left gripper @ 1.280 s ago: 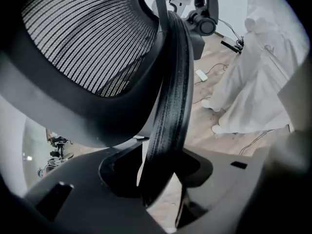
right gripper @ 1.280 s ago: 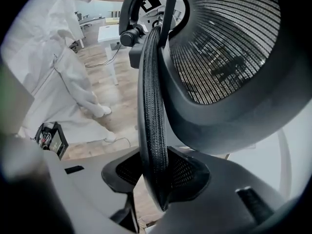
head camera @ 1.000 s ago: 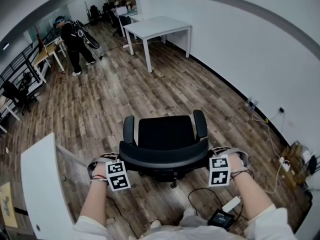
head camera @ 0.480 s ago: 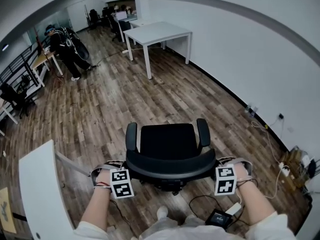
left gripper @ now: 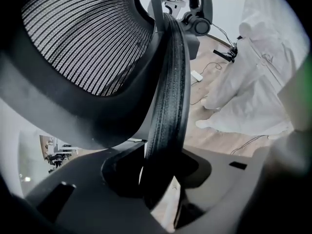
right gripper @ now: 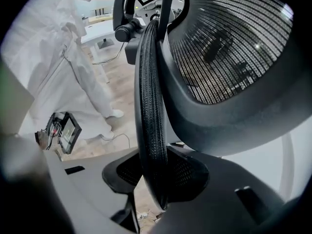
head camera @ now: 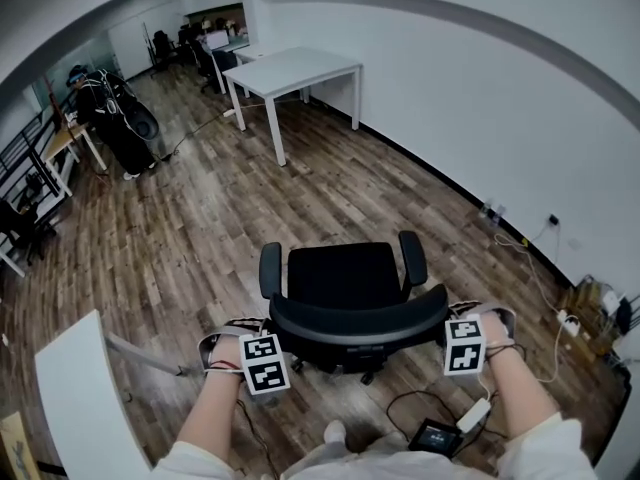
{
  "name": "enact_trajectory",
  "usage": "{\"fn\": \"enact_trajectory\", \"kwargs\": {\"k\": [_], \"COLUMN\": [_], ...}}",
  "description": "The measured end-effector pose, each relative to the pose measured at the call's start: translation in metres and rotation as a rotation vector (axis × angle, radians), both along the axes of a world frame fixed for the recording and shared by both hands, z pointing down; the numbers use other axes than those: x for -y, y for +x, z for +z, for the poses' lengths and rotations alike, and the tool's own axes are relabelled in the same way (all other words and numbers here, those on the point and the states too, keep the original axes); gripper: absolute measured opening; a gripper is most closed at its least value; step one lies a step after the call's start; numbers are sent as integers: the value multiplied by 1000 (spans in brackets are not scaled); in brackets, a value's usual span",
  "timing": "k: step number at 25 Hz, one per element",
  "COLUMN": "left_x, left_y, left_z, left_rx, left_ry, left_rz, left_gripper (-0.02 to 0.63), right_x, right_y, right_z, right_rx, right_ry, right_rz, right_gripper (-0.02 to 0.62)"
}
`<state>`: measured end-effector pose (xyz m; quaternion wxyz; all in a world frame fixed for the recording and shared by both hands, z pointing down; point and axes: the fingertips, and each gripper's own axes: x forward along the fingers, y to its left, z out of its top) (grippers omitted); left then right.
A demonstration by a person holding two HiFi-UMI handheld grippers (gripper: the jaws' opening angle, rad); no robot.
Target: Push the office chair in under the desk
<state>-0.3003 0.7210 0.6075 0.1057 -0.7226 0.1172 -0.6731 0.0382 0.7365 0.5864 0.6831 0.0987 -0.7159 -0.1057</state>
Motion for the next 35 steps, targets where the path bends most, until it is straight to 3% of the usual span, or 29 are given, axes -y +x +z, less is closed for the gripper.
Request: {"fn": "enact_trajectory", "kwargs": {"k": [12,24,35], "left_x": [74,134,181], "left_y": [36,81,100], "left_z": [-2,-1,1], "left_rx": [8,25,31], "left_ry": [-21,-39,-40], "left_rz": [38,-20,-36], "left_gripper": [139,135,135], "right_x": [66,144,195], "right_y": [34,81,100], "right_z": [-3,-5,-3], "right_rx": [3,-3,-2], "right_ry": [-8,-6,1], "right_rz": [33,-21,-33], "right_gripper": [138,138,138]}}
